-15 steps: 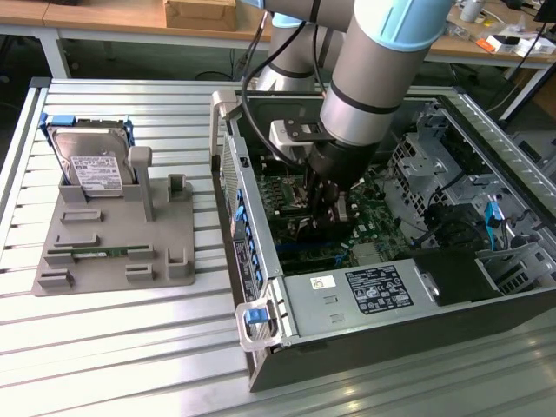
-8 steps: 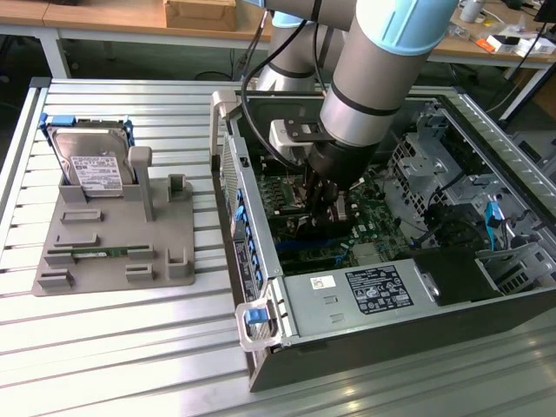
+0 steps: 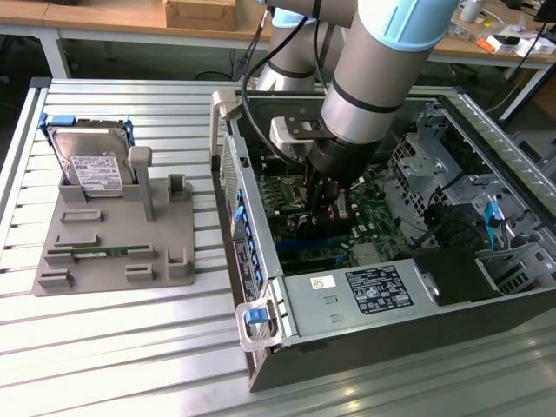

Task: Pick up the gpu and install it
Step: 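Insert the gpu into the slot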

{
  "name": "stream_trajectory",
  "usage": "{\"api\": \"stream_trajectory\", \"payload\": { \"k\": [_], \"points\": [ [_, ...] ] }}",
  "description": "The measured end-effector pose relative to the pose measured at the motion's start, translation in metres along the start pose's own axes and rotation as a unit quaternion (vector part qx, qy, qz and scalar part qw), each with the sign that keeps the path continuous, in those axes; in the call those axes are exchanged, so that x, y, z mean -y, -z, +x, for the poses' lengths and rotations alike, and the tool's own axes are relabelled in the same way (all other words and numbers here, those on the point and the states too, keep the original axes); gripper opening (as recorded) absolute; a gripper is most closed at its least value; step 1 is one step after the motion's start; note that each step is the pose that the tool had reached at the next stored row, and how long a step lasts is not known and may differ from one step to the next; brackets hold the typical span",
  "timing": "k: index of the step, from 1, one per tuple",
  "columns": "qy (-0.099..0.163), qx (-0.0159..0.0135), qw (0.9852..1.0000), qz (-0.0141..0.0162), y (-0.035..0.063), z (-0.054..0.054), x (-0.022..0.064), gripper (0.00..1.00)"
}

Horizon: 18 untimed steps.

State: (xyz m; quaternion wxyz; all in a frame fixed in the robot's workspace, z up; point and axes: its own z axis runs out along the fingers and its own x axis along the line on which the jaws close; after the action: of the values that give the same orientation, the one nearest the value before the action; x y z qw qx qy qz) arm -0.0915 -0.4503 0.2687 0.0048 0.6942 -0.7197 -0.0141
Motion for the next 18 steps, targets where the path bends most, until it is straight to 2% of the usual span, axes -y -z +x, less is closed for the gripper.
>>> {"api": "stream_trajectory", "payload": {
  "k": [1,4,11,13,14,18],
  "points": [
    [0.000,0.0001,1.0000,-0.0001,0.0001,0.0000,0.0000,0.26],
    [0.000,0.0029,1.0000,-0.0006,-0.0024,0.0001,0.0000,0.26],
    [0.000,0.0029,1.0000,-0.0007,-0.0047,0.0019,0.0002,0.26],
    [0.000,0.0004,1.0000,-0.0004,-0.0050,0.0019,0.0002,0.26],
    [0.000,-0.0126,0.9999,0.0000,-0.0049,0.0019,0.0002,0.26],
    [0.000,-0.0126,0.9999,0.0000,-0.0047,0.0028,0.0002,0.26]
  ]
}}
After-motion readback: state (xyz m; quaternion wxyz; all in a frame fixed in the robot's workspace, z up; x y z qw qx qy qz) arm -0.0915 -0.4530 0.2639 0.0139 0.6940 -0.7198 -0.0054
